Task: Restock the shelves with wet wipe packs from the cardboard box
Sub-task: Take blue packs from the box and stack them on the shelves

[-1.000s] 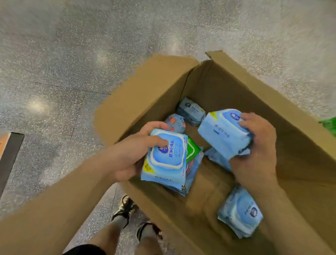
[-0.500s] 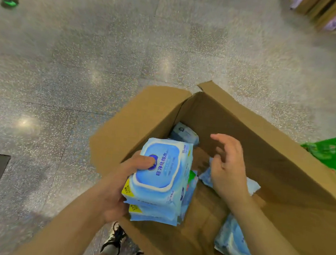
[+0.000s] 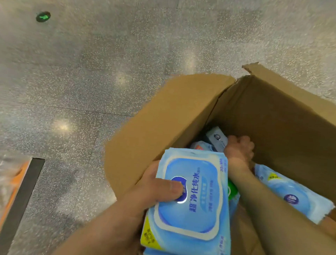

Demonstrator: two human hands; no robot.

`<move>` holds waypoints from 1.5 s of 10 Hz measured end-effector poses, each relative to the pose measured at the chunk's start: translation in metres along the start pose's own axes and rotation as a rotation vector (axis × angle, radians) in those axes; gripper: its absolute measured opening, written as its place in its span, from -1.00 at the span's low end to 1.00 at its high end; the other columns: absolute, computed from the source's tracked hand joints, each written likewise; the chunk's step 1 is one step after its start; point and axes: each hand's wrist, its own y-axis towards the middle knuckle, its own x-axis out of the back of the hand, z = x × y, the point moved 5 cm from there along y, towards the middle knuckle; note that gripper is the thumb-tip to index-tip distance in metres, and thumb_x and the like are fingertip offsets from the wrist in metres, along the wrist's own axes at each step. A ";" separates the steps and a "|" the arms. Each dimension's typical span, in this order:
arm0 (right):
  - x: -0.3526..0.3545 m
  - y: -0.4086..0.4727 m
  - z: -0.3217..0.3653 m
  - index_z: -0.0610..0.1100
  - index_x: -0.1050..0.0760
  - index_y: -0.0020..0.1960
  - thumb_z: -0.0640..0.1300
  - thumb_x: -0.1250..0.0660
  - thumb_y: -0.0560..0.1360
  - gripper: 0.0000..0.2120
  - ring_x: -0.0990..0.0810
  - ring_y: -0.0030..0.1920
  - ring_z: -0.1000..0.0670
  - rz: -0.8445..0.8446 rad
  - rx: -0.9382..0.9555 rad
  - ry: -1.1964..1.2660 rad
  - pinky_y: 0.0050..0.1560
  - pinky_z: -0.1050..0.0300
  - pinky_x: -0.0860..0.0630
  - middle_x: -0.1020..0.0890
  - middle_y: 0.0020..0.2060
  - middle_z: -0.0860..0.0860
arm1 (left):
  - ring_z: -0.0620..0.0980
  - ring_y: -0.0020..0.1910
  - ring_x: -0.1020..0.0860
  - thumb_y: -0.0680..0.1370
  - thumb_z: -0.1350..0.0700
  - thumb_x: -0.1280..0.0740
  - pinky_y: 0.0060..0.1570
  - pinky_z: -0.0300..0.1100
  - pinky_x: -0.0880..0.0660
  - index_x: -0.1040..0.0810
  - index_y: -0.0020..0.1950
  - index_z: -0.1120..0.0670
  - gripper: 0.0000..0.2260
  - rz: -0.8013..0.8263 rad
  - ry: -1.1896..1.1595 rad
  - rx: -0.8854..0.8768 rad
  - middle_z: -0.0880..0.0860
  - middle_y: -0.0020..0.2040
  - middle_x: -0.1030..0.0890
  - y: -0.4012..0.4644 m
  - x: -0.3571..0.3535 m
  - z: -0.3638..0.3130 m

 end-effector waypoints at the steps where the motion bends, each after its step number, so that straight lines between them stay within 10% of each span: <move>1: 0.028 -0.049 -0.013 -0.20 -0.46 0.28 -0.06 -0.47 0.45 -0.53 -0.50 0.19 -0.30 0.006 -0.050 0.219 0.19 -0.12 -0.47 -0.43 0.22 -0.23 | 0.05 -0.28 -0.71 0.13 0.17 -0.58 -0.23 -0.04 -0.63 -0.53 0.26 0.27 -0.29 -0.015 -0.222 -0.122 0.31 -0.20 -0.69 -0.004 -0.006 0.009; 2: 0.099 -0.112 -0.015 -0.17 -0.51 0.21 -0.10 -0.54 0.34 -0.52 -0.49 0.05 -0.09 -0.149 -0.072 0.340 0.01 0.16 -0.34 -0.49 0.07 -0.10 | 0.23 0.06 -0.67 0.21 0.06 -0.52 -0.04 0.08 -0.64 -0.49 0.37 0.10 -0.28 -0.001 -0.240 -0.130 0.24 0.16 -0.65 -0.014 -0.017 0.004; 4: 0.254 -0.251 0.044 -0.04 -0.37 0.14 -0.15 -0.60 0.29 -0.46 -0.34 -0.02 0.47 -0.501 0.125 0.441 -0.08 0.63 -0.25 -0.35 0.06 0.00 | 0.21 0.03 -0.68 0.29 0.06 -0.53 0.15 0.28 -0.54 -0.44 0.32 0.02 -0.38 -0.134 -0.225 -0.221 0.15 0.09 -0.70 -0.024 -0.047 -0.018; 6: 0.276 -0.308 0.095 -0.04 -0.49 0.20 0.10 -0.48 0.42 -0.57 -0.34 0.21 0.36 -0.415 0.452 0.485 0.14 0.56 -0.27 -0.36 0.21 -0.07 | 0.01 -0.16 -0.71 0.46 0.07 -0.43 -0.25 -0.10 -0.62 -0.49 0.14 -0.09 -0.71 -0.058 -0.251 -0.363 0.02 -0.01 -0.72 -0.050 -0.068 -0.040; 9: 0.290 -0.332 0.136 0.12 -0.54 0.25 0.27 -0.37 0.46 -0.58 -0.38 0.32 0.17 -0.443 0.437 0.500 0.30 0.28 -0.40 -0.32 0.26 0.06 | 0.26 0.26 -0.56 0.45 -0.01 -0.45 0.29 0.30 -0.43 -0.39 0.44 0.11 -0.40 0.066 -0.216 -0.477 0.22 0.31 -0.56 -0.075 -0.061 -0.060; 11: 0.294 -0.329 0.143 -0.05 -0.56 0.30 0.08 -0.54 0.44 -0.51 -0.38 0.18 0.38 -0.479 0.472 0.571 0.22 0.50 -0.30 -0.39 0.17 -0.04 | 0.23 0.35 -0.50 0.53 -0.10 -0.37 0.31 0.16 -0.46 -0.40 0.48 0.09 -0.44 0.161 -0.203 -0.478 0.18 0.37 -0.53 -0.081 -0.046 -0.073; 13: 0.284 -0.324 0.154 0.04 -0.48 0.32 0.15 -0.40 0.48 -0.54 -0.50 0.21 0.11 -0.344 0.545 0.724 0.22 0.27 -0.44 -0.43 0.17 -0.04 | 0.14 0.19 -0.62 0.63 -0.02 -0.20 0.04 0.01 -0.61 -0.40 0.47 0.13 -0.56 0.168 -0.205 -0.483 0.15 0.28 -0.60 -0.083 -0.035 -0.075; 14: 0.264 -0.304 0.118 0.09 -0.53 0.12 0.08 -0.28 0.56 -0.82 -0.58 -0.01 0.02 -0.395 0.285 1.190 0.02 0.09 -0.54 -0.61 0.03 -0.05 | 0.07 0.02 -0.69 0.60 0.04 -0.15 -0.14 -0.08 -0.63 -0.40 0.44 0.14 -0.57 0.181 -0.221 -0.506 0.09 0.10 -0.70 -0.083 -0.028 -0.080; 15: 0.174 -0.271 0.078 0.03 -0.52 -0.02 -0.02 -0.23 0.66 -0.88 -0.56 -0.17 0.01 -0.141 -0.077 0.875 -0.11 0.02 -0.54 -0.64 -0.15 0.03 | 0.03 -0.08 -0.71 0.57 0.03 -0.14 -0.23 -0.12 -0.63 -0.47 0.37 0.10 -0.60 0.146 -0.278 -0.530 0.04 -0.02 -0.73 -0.081 -0.020 -0.087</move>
